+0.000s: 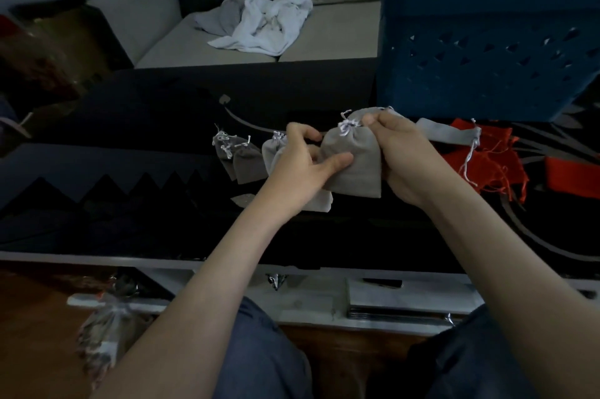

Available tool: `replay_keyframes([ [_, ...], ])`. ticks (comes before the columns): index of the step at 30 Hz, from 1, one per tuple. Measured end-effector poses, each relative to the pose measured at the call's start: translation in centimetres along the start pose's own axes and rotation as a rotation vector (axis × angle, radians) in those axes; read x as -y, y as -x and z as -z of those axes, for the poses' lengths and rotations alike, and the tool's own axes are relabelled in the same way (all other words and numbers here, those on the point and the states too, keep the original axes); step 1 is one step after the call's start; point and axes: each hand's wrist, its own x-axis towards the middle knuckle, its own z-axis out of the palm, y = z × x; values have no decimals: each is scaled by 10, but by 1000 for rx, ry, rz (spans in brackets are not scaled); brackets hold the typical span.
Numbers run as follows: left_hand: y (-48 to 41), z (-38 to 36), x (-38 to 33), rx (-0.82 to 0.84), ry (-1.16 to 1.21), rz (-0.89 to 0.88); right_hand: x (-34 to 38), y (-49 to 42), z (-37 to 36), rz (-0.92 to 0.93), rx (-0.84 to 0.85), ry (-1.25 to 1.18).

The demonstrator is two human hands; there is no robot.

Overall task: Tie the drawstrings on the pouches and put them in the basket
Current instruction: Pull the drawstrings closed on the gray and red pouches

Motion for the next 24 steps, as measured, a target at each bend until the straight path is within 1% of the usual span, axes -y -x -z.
replay_keyframes([
  [2,1,7,4,-30,-93,70,-4,-2,-6,-35,89,66],
  [5,2,17,11,-48,-290,138,-15,-3,-9,-30,180,405],
  [7,0,21,16,-48,-385,193,-21,-6,-8,-2,198,536],
  [9,-4,25,23,-46,-497,302,-28,-11,-5,2,189,594],
  [11,-6,26,29,-65,-521,426,-35,-14,-4,13,176,639],
  [13,-5,25,33,-81,-515,458,-44,-16,-5,28,163,713],
  [14,-4,23,35,-90,-554,429,-48,-18,-6,40,153,761],
  [17,-1,18,35,-114,-771,285,-55,-21,-8,82,126,854],
  [19,2,11,29,-96,-854,133,-55,-22,-7,106,135,868],
  [22,6,-4,15,-151,-827,-149,-51,-21,-4,175,145,931],
  [24,6,-13,6,-178,-787,-252,-48,-23,0,215,102,988],
])
